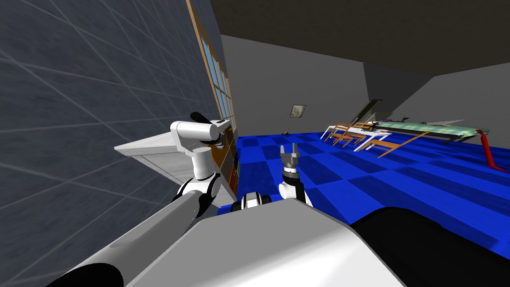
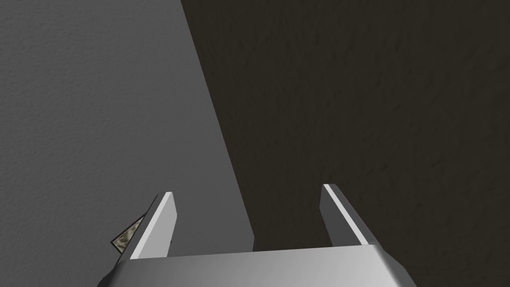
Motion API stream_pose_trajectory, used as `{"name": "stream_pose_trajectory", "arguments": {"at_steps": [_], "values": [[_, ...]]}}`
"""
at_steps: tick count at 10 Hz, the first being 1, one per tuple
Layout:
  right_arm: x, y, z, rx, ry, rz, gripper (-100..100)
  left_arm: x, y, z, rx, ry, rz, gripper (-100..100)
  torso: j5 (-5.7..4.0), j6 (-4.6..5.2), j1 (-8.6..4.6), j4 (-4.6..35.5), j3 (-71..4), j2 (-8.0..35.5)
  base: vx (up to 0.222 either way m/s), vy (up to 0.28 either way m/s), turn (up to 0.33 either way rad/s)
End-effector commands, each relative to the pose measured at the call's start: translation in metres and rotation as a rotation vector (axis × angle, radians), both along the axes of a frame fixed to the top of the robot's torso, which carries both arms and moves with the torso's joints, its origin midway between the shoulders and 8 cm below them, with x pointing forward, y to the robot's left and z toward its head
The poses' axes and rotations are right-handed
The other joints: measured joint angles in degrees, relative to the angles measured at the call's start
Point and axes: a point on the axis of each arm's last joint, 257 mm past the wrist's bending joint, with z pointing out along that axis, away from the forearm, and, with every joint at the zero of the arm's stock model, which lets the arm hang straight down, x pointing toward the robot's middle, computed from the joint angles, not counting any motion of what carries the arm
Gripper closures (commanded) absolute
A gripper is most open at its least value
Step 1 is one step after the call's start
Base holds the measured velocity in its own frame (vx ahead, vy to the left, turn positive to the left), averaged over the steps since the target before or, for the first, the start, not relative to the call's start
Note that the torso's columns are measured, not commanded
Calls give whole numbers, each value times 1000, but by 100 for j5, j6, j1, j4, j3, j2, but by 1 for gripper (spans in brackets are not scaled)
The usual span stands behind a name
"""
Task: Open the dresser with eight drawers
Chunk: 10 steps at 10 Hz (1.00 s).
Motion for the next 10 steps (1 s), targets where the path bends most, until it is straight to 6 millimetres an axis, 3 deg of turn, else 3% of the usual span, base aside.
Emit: {"name": "stream_pose_trajectory", "arguments": {"at_steps": [1, 4, 5, 7, 8, 10], "values": [[0, 0, 0, 0, 0, 0, 0, 5, 0, -6, 2, 4, 0, -100, -1, 1, -1, 0, -2, -3, 3, -4, 11], [0, 0, 0, 0, 0, 0, 0, 9, -1, -10, 3, 4, -1, -100, 0, 6, -1, -12, -18, -25, 1, -2, 5], [0, 0, 0, 0, 0, 0, 0, 5, 0, -6, 2, 4, 0, 100, -1, 7, -2, -11, -19, -26, -1, 1, -13], [0, 0, 0, 0, 0, 0, 0, 4, -2, -5, 2, 2, -2, 100, -6, 6, -8, -1, -10, -11, -1, 2, -6], [0, 0, 0, 0, 0, 0, 0, 10, -3, 1, 0, -29, -6, -100, -5, 6, -9, -3, -8, -10, 0, 0, 0], [0, 0, 0, 0, 0, 0, 0, 19, -4, 6, -1, -65, -11, -100, -7, 9, -13, -4, -11, -14, 0, 0, 0]]}}
